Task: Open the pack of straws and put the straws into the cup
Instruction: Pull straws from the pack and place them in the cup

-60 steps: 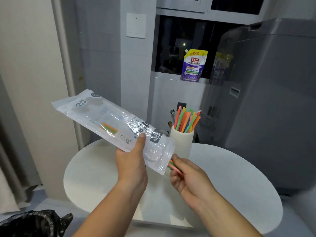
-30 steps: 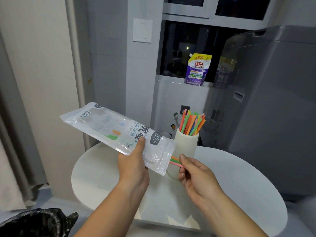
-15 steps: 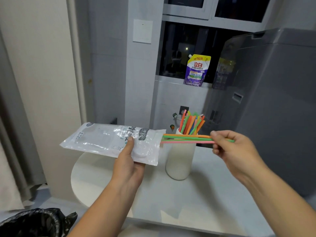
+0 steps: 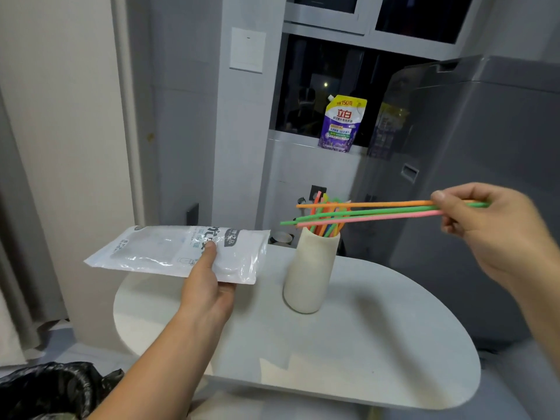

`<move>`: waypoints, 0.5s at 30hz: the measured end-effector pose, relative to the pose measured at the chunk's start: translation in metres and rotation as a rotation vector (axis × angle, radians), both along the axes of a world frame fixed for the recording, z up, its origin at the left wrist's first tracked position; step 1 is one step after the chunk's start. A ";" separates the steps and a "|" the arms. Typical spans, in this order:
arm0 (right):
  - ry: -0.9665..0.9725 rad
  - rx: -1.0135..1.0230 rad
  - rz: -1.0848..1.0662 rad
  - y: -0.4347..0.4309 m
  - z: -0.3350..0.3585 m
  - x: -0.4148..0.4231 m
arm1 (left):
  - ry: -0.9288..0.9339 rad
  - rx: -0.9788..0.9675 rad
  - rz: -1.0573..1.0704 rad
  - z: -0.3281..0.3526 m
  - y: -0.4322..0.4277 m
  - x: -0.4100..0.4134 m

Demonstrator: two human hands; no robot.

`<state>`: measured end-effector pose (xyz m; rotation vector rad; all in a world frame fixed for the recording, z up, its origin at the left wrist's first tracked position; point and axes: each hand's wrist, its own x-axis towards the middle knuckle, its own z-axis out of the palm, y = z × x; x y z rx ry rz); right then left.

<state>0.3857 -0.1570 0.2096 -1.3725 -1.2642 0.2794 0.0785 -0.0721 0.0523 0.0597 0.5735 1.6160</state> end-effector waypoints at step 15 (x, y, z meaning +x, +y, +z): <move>-0.582 0.093 -0.068 -0.021 0.085 -0.011 | 0.085 0.001 -0.067 -0.014 -0.008 0.022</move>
